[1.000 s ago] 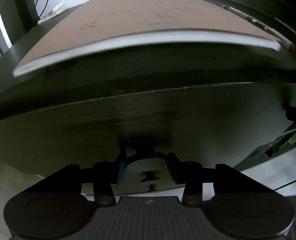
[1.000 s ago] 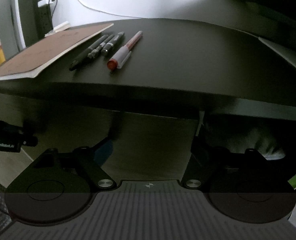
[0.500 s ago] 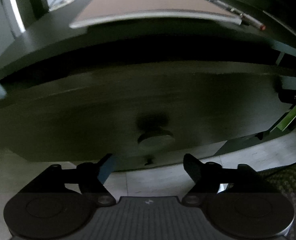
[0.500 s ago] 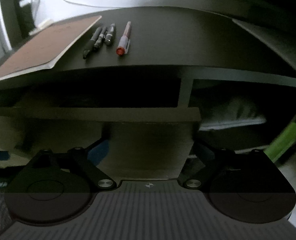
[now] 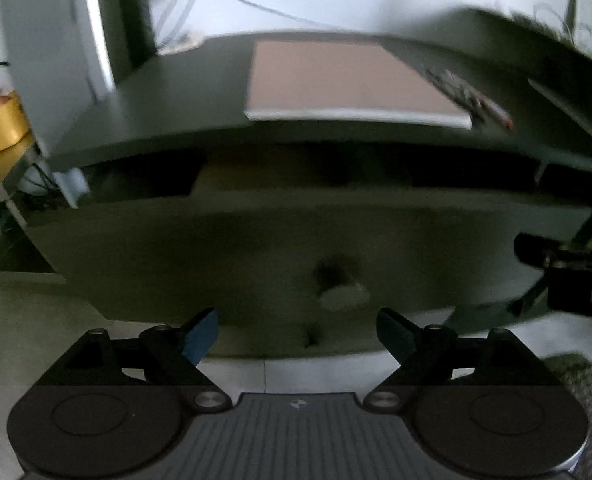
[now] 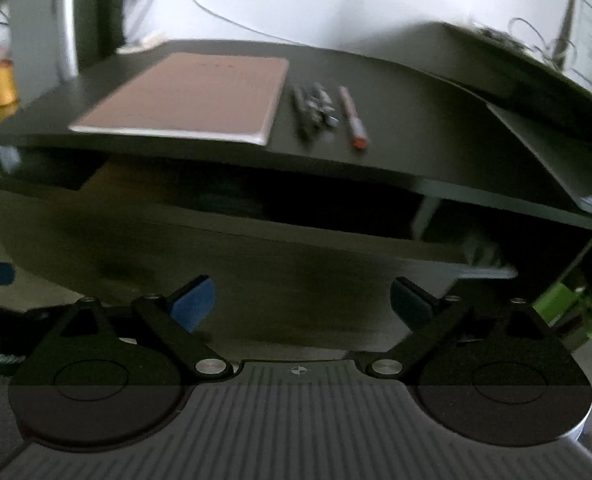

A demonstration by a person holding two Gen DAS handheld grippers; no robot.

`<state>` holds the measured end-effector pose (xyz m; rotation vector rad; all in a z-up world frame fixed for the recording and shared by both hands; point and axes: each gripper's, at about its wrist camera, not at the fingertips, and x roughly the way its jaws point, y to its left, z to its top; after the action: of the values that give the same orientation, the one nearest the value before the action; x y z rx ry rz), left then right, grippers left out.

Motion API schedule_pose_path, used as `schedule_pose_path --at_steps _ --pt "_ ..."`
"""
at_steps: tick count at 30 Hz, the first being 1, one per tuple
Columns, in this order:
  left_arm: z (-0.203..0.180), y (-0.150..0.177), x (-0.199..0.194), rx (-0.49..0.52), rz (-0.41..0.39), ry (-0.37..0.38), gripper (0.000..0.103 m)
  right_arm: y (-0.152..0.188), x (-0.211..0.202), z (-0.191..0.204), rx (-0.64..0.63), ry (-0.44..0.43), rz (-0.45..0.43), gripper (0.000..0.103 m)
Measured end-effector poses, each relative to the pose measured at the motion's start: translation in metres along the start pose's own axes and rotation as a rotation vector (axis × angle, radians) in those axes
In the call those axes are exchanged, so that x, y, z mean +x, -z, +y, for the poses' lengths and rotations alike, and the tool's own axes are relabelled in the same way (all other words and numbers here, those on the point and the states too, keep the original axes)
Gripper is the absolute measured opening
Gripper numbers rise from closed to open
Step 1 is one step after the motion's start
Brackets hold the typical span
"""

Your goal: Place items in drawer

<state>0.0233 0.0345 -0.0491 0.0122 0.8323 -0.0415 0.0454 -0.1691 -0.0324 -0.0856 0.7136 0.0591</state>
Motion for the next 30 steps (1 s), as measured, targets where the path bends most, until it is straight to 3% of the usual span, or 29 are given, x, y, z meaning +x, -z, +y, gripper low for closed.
schedule_pose_path --at_steps 6,13,23,30 --pt "0.005 -0.026 -0.004 -0.052 -0.054 0.012 0.089 -0.019 -0.008 0.003 0.128 -0.102 -0.066 0.098" --pt "0.006 -0.035 0.012 -0.06 -0.034 0.022 0.089 -0.037 0.019 0.001 0.189 -0.059 -0.068 0.098" --pt "0.002 -0.039 0.035 -0.049 -0.006 0.04 0.089 -0.037 0.057 0.0 0.159 -0.032 -0.012 0.098" --pt "0.003 -0.039 0.031 -0.038 -0.008 0.046 0.089 -0.029 0.06 0.006 0.11 -0.007 -0.015 0.102"
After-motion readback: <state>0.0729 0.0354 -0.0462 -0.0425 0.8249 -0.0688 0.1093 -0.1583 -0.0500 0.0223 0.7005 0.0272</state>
